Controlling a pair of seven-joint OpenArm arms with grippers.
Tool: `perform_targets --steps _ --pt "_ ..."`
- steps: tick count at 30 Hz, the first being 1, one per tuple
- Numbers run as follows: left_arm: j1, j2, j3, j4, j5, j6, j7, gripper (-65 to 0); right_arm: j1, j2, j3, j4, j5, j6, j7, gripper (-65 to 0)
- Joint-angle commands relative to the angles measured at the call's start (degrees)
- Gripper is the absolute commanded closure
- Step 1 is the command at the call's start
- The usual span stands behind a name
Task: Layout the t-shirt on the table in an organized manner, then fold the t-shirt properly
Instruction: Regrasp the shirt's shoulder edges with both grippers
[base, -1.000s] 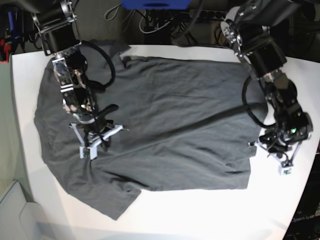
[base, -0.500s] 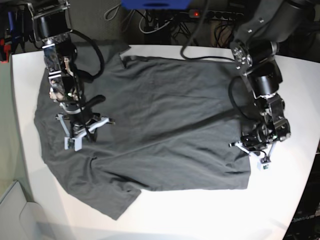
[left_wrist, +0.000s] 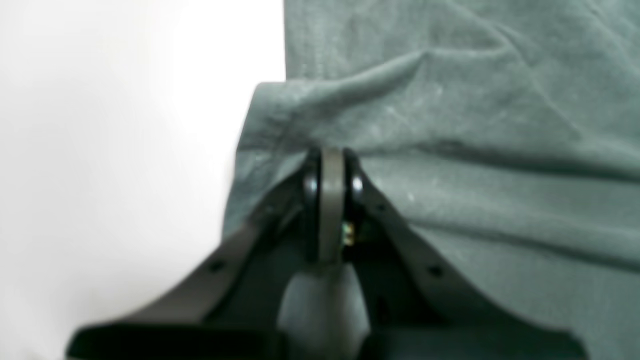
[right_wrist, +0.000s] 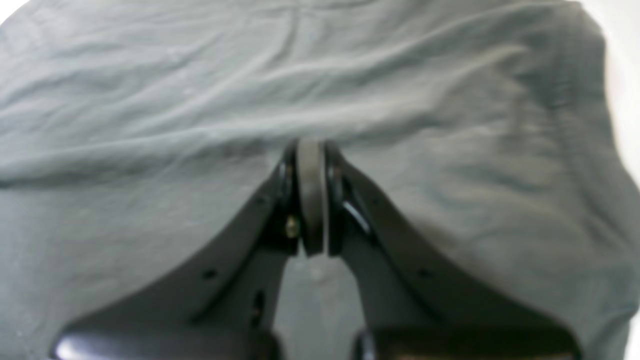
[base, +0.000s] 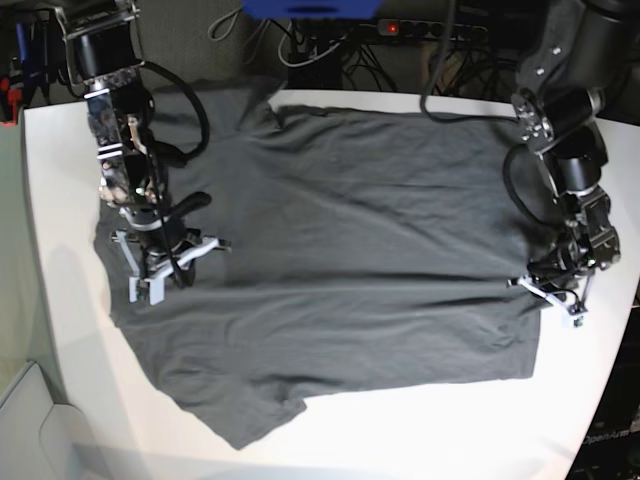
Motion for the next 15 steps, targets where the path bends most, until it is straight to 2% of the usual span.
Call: perform_targets --steps 1,3,6,10,15 --pt "-0.79 -1.35 -0.15 1.53 1.49 1.14 1.6 -0.4 1.3 0.36 0.18 1.07 0.01 -0.03 1.42 0.0" --pt "-0.79 -1.44 -0.24 4.7 1.41 1.05 3.1 -0.4 1.3 0.45 0.18 0.98 0.01 -0.03 0.45 0.0" --pt "-0.79 -1.18 -0.33 12.35 1.32 0.7 10.39 -0.4 1.3 0.45 0.18 0.98 0.01 -0.03 -2.97 0.0" --pt "0.36 2.08 -0.15 24.13 1.41 0.53 18.57 -0.4 1.13 0.45 0.01 0.54 0.01 -0.03 -4.12 0.0" --pt "4.75 6.38 -0.15 35.2 1.41 0.53 24.99 -0.4 1.39 0.09 0.18 -4.47 0.01 -0.03 -4.03 0.0"
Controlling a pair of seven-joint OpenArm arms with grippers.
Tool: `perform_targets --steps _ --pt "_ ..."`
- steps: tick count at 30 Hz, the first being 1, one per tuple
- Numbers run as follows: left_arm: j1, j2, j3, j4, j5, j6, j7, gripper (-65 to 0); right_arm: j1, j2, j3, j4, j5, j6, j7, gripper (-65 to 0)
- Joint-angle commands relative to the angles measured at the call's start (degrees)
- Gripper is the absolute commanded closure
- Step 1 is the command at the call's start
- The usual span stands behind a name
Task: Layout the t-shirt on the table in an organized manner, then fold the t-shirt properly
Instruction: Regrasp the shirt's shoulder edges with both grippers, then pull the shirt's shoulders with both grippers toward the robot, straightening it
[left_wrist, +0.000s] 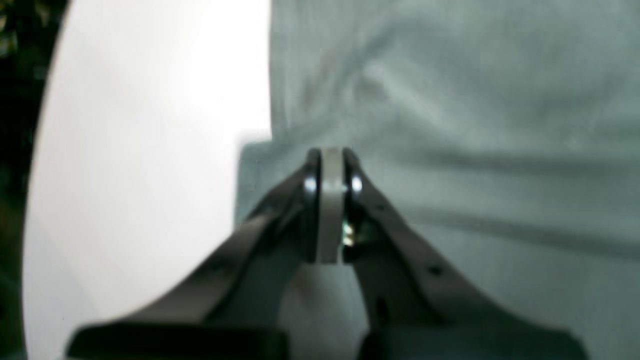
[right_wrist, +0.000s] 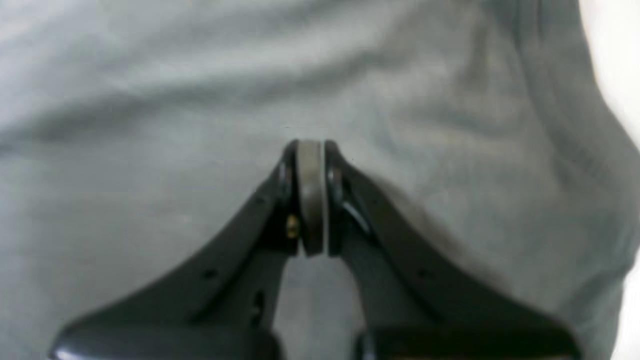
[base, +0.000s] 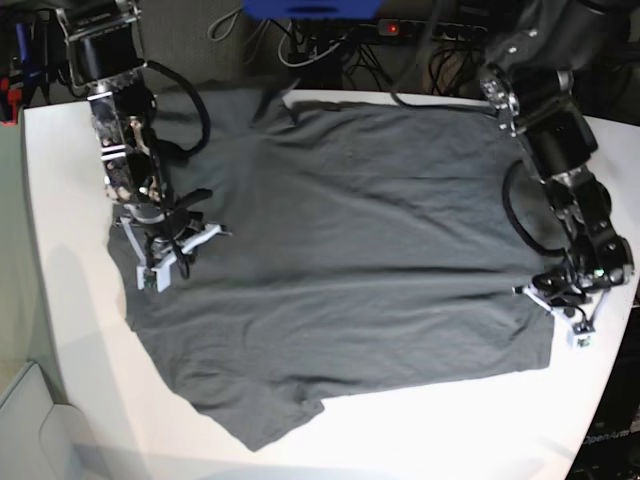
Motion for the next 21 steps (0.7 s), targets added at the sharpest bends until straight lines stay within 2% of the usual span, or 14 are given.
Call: perform_targets --steps 1,4,9,16,21 --pt "-0.53 -0.17 -0.11 2.69 -0.1 0.18 -0.32 -0.4 1.15 0.38 0.38 -0.19 -0.05 -0.08 1.37 0.0" --pt "3.42 1.68 -0.11 5.94 -0.1 0.18 -0.23 -0.4 1.15 0.55 0.47 -2.74 -0.05 -0.08 1.46 0.0" --pt "7.47 1.94 -0.11 6.03 -0.19 0.18 -0.41 -0.4 -1.04 0.64 0.56 -2.83 -0.05 -0.08 1.55 0.0" --pt "9.22 1.94 -0.02 2.34 -0.19 0.09 -4.01 -0.4 -4.21 0.55 0.56 -2.74 -0.05 -0.34 1.63 0.0" --pt "8.96 1.85 -0.02 1.02 -0.19 0.09 -4.1 -0.4 -8.34 0.64 0.56 3.5 -0.05 -0.34 1.63 0.0"
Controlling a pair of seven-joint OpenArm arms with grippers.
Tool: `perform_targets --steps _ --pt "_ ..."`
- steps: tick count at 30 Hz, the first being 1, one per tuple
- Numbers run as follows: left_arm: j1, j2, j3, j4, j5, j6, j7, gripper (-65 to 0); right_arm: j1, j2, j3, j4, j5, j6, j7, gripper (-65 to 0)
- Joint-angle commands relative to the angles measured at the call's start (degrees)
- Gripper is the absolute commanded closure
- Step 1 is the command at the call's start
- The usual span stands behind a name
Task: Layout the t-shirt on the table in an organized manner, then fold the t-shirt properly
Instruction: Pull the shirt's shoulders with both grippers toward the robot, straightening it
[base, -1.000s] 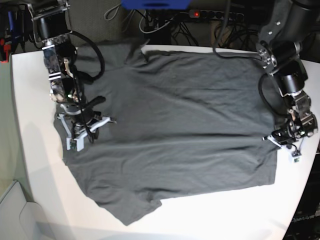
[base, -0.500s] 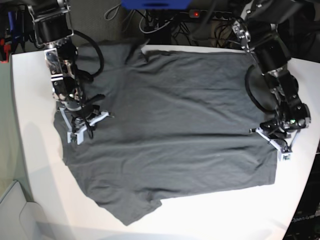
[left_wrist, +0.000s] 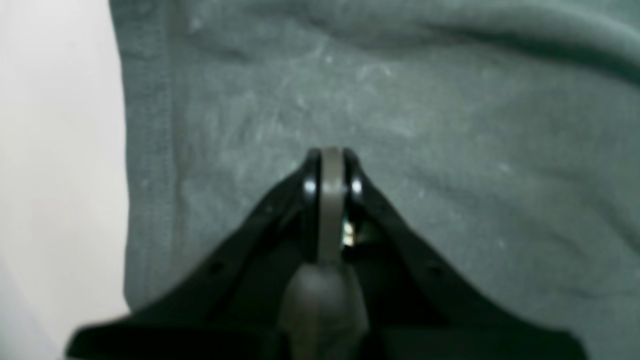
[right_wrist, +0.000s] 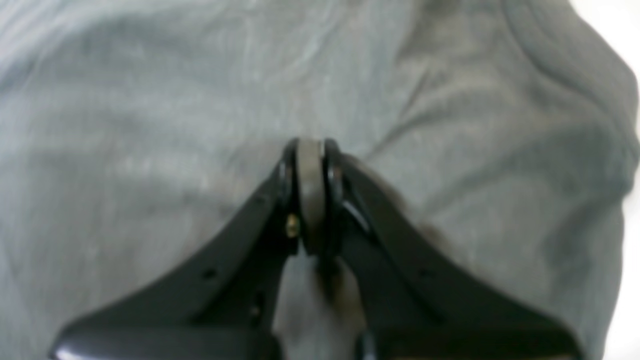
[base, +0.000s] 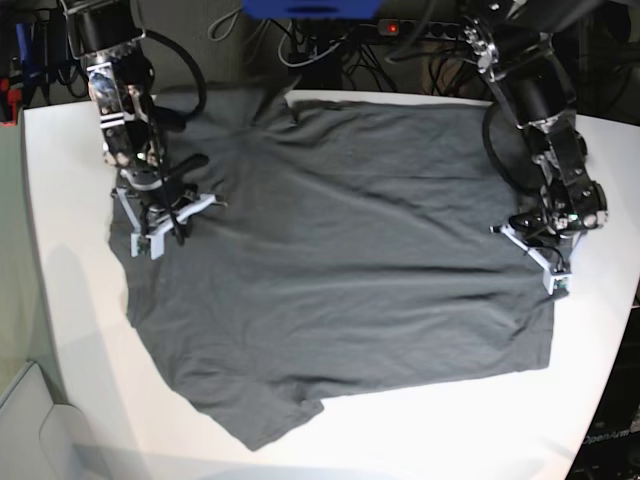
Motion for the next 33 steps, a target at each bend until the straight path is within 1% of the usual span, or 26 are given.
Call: perform_targets --steps 1,6,11,14,18,21,25,28,33 --pt "-1.44 -0.55 -0.02 0.6 -0.15 0.11 -0.71 -0.4 -0.8 0.16 -0.14 1.3 0.52 -0.34 -3.15 0.0" --pt "-1.53 -0.64 -0.02 0.6 -0.15 0.11 -2.38 -0.4 -2.56 0.16 -0.14 4.73 0.52 -0.34 -3.33 0.0" --pt "-1.53 -0.9 -0.02 0.51 0.12 0.11 -2.56 -0.4 -3.27 0.25 -0.06 5.87 0.52 -0.34 -3.24 0.0" --pt "-1.44 -1.17 -0.02 0.34 0.29 0.11 -2.65 -0.4 -3.27 0.16 2.67 5.96 0.52 -0.34 -3.24 0.0" --pt "-1.36 -3.01 -0.02 -2.56 -0.06 0.11 -2.82 -0.4 -2.83 0.07 5.39 7.02 0.52 -0.25 -3.24 0.0" --pt "-1.36 -3.98 -0.02 -5.73 -0.06 0.11 -5.64 -0.4 -3.09 0.16 7.24 9.74 0.52 -0.08 -3.33 0.0" --pt "-1.44 -4.07 -0.02 -8.89 0.29 0.11 -9.15 -0.4 -3.79 0.25 8.03 13.7 0.52 -0.08 -3.59 0.0" --pt "-2.67 -3.98 -0.02 -9.51 0.03 0.37 -10.29 -0.4 -5.46 0.25 8.03 15.46 0.52 -0.08 -3.59 0.0" --pt "-5.84 -3.54 -0.02 -9.77 0.29 0.46 -9.59 -0.4 -7.4 0.25 8.03 16.16 0.52 -0.08 -3.59 0.0"
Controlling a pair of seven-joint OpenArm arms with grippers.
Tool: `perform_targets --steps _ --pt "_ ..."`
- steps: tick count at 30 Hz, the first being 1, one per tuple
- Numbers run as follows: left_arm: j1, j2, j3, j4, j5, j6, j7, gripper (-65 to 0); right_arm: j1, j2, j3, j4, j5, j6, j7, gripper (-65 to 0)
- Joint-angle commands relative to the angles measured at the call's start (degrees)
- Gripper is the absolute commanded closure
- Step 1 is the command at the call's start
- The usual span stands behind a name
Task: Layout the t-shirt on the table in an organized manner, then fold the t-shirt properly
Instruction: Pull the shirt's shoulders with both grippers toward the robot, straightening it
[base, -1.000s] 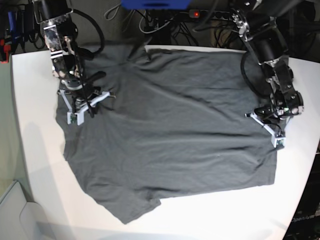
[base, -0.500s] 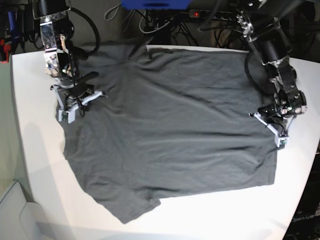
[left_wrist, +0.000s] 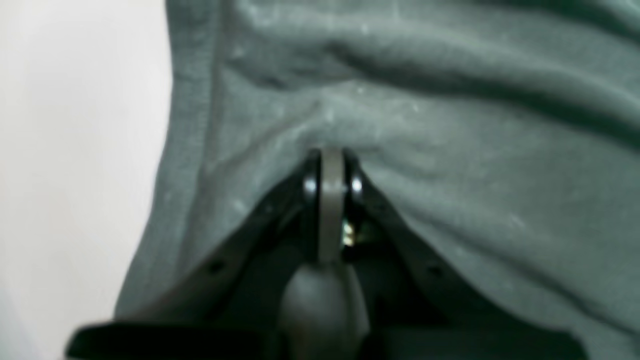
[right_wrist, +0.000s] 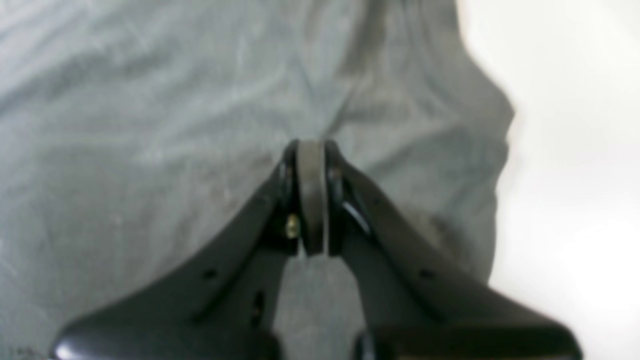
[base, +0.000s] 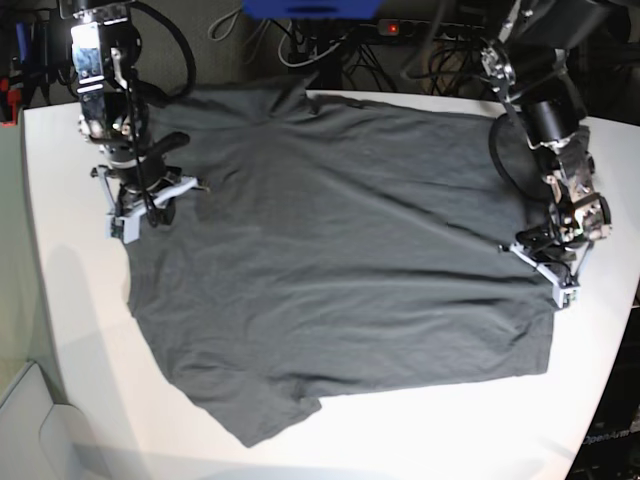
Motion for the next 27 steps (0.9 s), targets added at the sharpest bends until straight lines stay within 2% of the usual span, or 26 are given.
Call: perform_targets --steps 1,6,13,17,19,21,24,27 --pt "-1.4 -0.42 0.02 0.74 -0.14 -0.06 0.33 -0.4 0.69 0.58 0.29 1.23 0.01 -0.08 1.83 0.0" --pt "-1.49 -0.5 0.02 3.64 -0.49 -0.41 6.66 -0.4 0.78 1.98 0.29 1.41 0.01 -0.08 1.83 0.0" --pt "2.55 -0.42 -0.07 21.49 -0.58 -0.59 16.16 -0.4 1.22 2.07 0.29 1.49 0.01 -0.08 1.83 0.0" --pt "7.74 -0.42 -0.24 32.48 -0.58 -0.68 21.26 -0.5 0.95 2.07 0.21 2.9 0.01 0.01 1.83 0.0" --pt "11.43 -0.77 -0.24 36.96 -0.58 -2.35 22.13 -1.0 0.69 2.16 0.21 3.52 0.01 0.01 1.74 -1.8" --pt "14.86 -0.86 -0.33 40.57 -0.58 -5.42 22.22 -5.5 0.69 2.16 0.21 3.52 0.01 0.01 1.74 -6.5" --pt "19.52 -0.33 -2.0 45.49 -0.49 -7.97 22.22 -21.3 -0.1 2.86 0.29 3.52 0.19 0.01 1.74 -16.2" --pt "24.71 1.69 -5.96 50.15 -0.49 -9.2 21.7 -39.4 -1.77 2.95 0.29 4.57 0.19 0.01 1.74 -26.0"
